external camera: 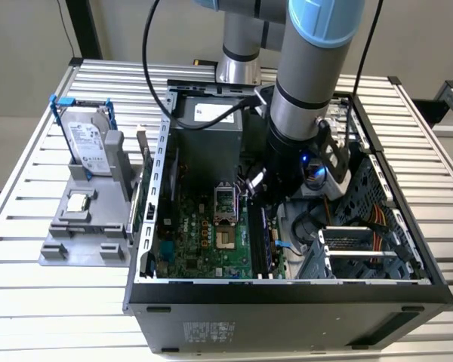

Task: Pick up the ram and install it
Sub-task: 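Press down the ram until it locks into place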

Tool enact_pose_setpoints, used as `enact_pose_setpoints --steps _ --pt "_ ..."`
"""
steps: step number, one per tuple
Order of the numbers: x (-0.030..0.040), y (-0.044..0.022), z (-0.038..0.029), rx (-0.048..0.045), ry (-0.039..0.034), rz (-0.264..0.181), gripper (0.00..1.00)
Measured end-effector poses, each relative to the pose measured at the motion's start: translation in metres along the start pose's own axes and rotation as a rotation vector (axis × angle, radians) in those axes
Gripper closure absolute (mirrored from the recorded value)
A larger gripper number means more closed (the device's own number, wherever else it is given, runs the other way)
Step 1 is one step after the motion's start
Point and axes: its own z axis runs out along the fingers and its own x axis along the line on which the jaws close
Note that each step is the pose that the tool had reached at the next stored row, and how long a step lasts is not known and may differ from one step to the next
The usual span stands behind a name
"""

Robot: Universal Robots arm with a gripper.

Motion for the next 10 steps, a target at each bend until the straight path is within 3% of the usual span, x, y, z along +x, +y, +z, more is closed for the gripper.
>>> enact_pose_setpoints --steps 10 --pt "0.0 0.0 0.0 -0.001 0.0001 -0.079 1.0"
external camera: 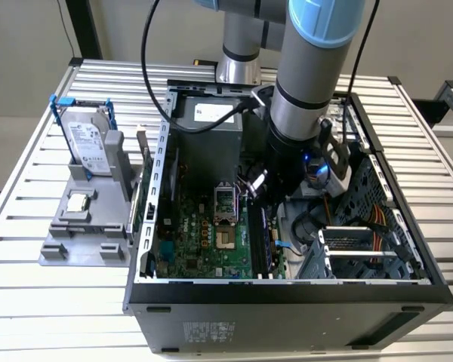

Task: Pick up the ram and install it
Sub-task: 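Press down the ram until it locks into place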

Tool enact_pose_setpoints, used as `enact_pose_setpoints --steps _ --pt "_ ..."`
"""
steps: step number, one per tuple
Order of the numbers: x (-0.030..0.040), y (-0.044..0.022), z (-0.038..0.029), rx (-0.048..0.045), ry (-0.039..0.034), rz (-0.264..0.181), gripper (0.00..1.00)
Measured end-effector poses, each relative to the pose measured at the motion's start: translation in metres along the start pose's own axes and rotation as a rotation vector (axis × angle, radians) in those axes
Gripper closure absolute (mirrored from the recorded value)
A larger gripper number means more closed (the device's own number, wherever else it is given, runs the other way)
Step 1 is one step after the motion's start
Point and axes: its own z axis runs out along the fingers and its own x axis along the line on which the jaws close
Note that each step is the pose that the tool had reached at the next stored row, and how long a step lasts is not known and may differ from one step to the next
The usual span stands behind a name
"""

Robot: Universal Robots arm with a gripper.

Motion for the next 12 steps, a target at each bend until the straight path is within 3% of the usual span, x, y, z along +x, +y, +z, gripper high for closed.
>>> enact_pose_setpoints --steps 12 --pt "0.0 0.0 0.0001 -0.0017 0.0008 -0.093 1.0"
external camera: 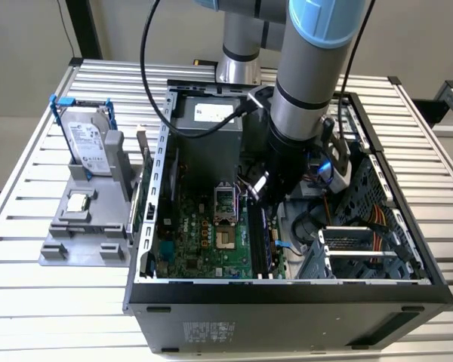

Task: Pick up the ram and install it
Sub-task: 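Press down the ram until it locks into place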

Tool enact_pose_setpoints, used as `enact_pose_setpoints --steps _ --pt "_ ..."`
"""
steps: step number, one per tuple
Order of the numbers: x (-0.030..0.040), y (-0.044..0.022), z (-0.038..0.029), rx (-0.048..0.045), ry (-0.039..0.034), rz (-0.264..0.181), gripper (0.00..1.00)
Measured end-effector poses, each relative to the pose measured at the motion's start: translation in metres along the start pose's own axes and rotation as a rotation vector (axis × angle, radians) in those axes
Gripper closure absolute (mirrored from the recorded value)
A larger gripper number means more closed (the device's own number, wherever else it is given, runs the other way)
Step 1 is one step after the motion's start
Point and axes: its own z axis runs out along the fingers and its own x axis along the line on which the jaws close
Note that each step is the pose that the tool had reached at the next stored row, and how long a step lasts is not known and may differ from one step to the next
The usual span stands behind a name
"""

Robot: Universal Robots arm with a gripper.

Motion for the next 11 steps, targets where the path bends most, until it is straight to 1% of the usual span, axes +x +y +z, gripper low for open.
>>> enact_pose_setpoints --steps 11 --pt "0.0 0.0 0.0002 -0.001 0.0002 -0.081 1.0"
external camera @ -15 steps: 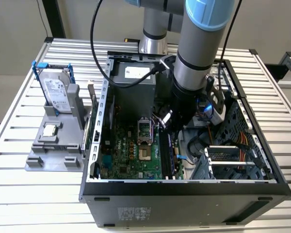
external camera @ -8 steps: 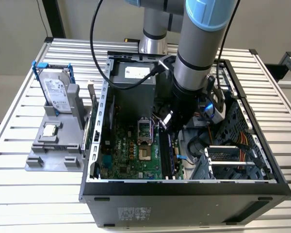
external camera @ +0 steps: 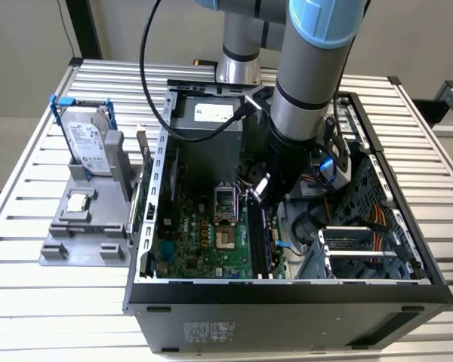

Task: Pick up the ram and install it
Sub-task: 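Press down the ram until it locks into place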

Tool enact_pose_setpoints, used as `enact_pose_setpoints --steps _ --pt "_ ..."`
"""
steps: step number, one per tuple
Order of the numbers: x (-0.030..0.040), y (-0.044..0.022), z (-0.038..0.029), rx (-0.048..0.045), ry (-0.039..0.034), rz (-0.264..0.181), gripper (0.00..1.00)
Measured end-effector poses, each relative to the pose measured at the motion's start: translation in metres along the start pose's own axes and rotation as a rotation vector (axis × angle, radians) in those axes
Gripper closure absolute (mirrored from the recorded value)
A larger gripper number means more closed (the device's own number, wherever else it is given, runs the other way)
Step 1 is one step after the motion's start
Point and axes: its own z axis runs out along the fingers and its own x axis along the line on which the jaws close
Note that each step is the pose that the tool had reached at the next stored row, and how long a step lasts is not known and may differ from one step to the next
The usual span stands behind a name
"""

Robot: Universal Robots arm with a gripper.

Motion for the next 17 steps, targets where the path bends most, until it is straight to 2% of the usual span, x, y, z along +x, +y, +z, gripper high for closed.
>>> enact_pose_setpoints --steps 17 --pt "0.0001 -0.0001 0.0003 -0.0012 0.0004 -0.108 1.0"
